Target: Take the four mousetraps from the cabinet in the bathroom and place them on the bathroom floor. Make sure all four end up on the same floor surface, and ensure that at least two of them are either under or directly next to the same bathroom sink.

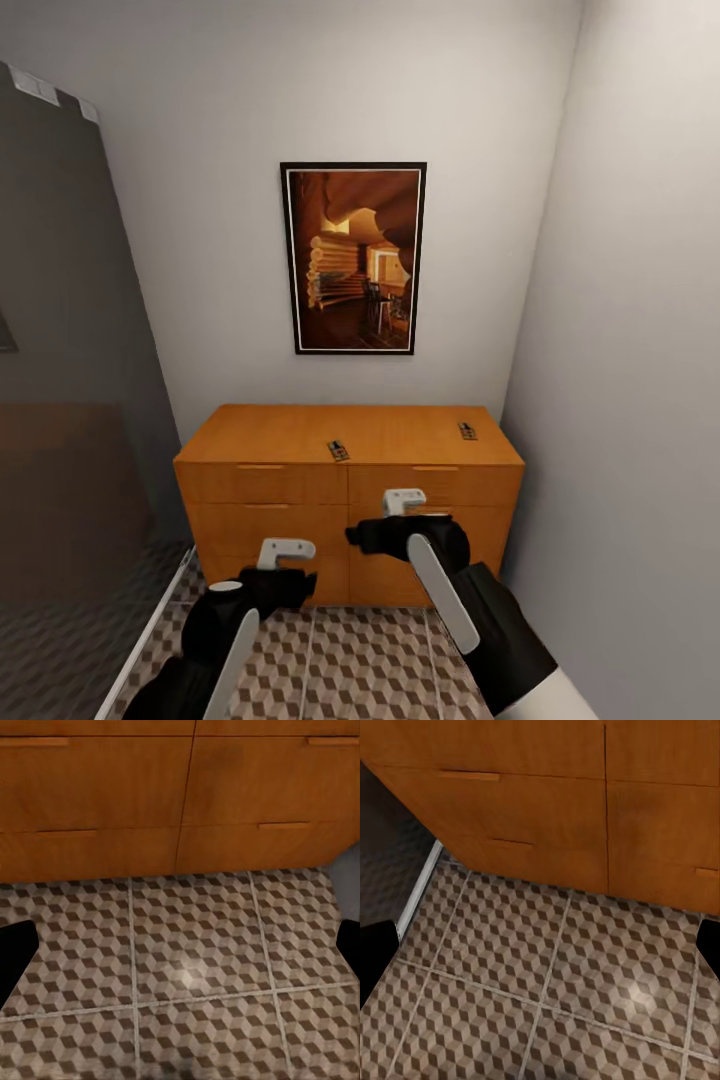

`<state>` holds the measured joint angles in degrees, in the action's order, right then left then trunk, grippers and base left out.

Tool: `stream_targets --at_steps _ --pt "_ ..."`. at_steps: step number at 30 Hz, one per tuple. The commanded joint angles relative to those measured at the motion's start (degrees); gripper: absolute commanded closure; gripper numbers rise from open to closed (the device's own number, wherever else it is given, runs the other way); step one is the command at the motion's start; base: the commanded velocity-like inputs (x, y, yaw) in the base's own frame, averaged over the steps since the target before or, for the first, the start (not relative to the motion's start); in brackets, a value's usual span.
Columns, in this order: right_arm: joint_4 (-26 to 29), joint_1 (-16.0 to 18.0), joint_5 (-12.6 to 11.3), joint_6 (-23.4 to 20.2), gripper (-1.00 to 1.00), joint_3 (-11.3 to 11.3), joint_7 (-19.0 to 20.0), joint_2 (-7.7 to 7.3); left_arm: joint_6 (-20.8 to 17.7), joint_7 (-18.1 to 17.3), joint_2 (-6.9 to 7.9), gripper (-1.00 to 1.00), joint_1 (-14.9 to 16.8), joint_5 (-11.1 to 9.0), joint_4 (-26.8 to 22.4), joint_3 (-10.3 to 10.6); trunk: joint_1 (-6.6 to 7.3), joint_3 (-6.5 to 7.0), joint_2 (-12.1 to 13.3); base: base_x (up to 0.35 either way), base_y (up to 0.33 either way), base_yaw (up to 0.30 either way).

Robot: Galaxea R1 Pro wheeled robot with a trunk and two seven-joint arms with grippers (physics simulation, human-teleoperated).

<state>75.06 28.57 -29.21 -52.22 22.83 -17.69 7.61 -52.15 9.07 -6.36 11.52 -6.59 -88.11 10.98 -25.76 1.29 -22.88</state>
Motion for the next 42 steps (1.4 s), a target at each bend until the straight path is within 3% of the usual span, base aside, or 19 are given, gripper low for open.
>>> stream_targets --at_steps 1,4,11,17,18,22,23,26,27,29,32,37,38,41,42 --pt "2.0 0.0 -0.6 -1.8 -1.00 -0.4 -0.9 0.00 -2.2 0.7 0.01 -1.00 -0.1 -0.6 -0.7 0.0 -0.03 -0.03 0.0 0.002 -0.002 0.000" --pt "6.7 0.0 -0.6 -5.8 -1.00 -2.3 -1.7 0.02 -6.1 1.4 -0.04 -1.00 -0.1 -0.6 -2.1 0.0 -0.03 -0.03 0.0 0.001 -0.001 0.000" --pt "10.5 1.4 -0.6 -7.8 -1.00 -4.8 -2.5 0.01 -7.9 4.6 -0.16 -1.00 3.4 -0.6 -3.1 -0.2 -0.03 -0.03 0.0 0.000 0.000 0.000" --pt "11.3 6.0 -0.5 -7.8 -1.00 -6.5 -3.1 -0.34 -7.9 7.0 -0.28 -1.00 11.2 -0.6 -3.4 -0.3 -0.03 -0.03 0.0 0.000 0.000 0.000" --pt "11.3 6.0 -0.5 -7.8 -1.00 -6.5 -3.1 -0.34 -7.9 7.0 -0.28 -1.00 11.2 -0.6 -3.4 -0.3 -0.03 -0.03 0.0 0.000 0.000 0.000" --pt "10.6 9.0 -0.4 -7.8 -1.00 -8.4 -4.4 -0.84 -7.9 7.6 -0.31 -1.00 18.1 -0.5 -3.5 -0.3 -0.03 -0.03 0.0 0.000 0.000 0.000" --pt "10.6 9.0 -0.4 -7.8 -1.00 -8.4 -4.4 -0.84 -7.9 7.6 -0.31 -1.00 18.1 -0.5 -3.5 -0.3 -0.03 -0.03 0.0 0.000 0.000 0.000" --pt "8.7 11.7 -0.4 -7.8 -1.00 -9.7 -6.0 -1.09 -7.9 7.9 -0.29 -1.00 23.9 -0.3 -3.4 -0.3 -0.03 -0.03 0.0 0.000 0.000 0.000" --pt "8.7 11.7 -0.4 -7.8 -1.00 -9.7 -6.0 -1.09 -7.9 7.9 -0.29 -1.00 23.9 -0.3 -3.4 -0.3 -0.03 -0.03 0.0 0.000 0.000 0.000" --pt "7.1 13.4 -0.4 -7.8 -1.00 -10.2 -7.1 -1.16 -7.9 8.1 -0.32 -1.00 27.6 -0.2 -3.0 -0.3 -0.03 -0.03 0.0 0.000 0.000 0.000" --pt "6.4 14.2 -0.4 -7.8 -1.00 -10.4 -7.6 -1.18 -7.9 8.3 -0.35 -1.00 29.3 -0.1 -2.5 -0.3 -0.03 -0.03 0.0 0.000 0.000 0.000" --pt "3.1 17.7 -0.5 -7.8 -1.00 -10.9 -9.8 -1.30 -7.9 9.7 -0.57 -1.00 35.8 -0.2 3.4 -0.4 -0.03 -0.03 0.0 0.000 0.000 0.000" --pt "3.1 17.7 -0.5 -7.8 -1.00 -10.9 -9.8 -1.30 -7.9 9.7 -0.57 -1.00 35.8 -0.2 3.4 -0.4 -0.03 -0.03 0.0 0.000 0.000 0.000" --pt "0.1 20.5 -0.5 -7.8 -1.00 -11.0 -11.3 -1.51 -7.9 10.4 -0.70 -1.00 41.1 -0.4 9.8 -0.4 -0.03 -0.03 0.0 0.000 0.000 0.000" --pt "0.1 20.5 -0.5 -7.8 -1.00 -11.0 -11.3 -1.51 -7.9 10.4 -0.70 -1.00 41.1 -0.4 9.8 -0.4 -0.03 -0.03 0.0 0.000 0.000 0.000"
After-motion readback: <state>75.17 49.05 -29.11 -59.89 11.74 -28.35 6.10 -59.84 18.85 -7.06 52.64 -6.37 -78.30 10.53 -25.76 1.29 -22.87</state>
